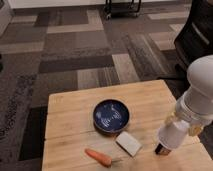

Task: Place the ceramic cup over the eraser

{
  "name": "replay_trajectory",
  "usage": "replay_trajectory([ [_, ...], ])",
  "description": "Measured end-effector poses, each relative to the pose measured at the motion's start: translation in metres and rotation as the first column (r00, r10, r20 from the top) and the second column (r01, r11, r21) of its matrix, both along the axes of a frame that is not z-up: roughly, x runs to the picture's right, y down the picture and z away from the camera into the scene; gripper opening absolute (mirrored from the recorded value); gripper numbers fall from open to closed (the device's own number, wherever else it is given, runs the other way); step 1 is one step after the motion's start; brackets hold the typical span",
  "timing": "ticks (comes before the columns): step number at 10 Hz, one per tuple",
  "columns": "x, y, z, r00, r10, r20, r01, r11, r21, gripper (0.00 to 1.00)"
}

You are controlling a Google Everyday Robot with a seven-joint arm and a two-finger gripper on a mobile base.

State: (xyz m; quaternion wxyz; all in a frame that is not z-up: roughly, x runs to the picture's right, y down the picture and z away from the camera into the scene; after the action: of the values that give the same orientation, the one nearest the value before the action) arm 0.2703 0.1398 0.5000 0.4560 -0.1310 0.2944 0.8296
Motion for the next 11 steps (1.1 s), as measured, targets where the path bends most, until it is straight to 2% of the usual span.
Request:
replay_trajectory([
  [4, 0.013, 0.013, 0.016, 0.999, 0.034, 0.021, -0.034, 0.9994, -0.008, 0.0],
  [6, 0.018, 0.013, 0.016, 0.999, 0.037, 0.015, -0.037, 0.9993, -0.005, 0.0],
  [11, 0.022, 0.022, 0.026, 0.998, 0.055, 0.036, -0.054, 0.998, -0.033, 0.0],
])
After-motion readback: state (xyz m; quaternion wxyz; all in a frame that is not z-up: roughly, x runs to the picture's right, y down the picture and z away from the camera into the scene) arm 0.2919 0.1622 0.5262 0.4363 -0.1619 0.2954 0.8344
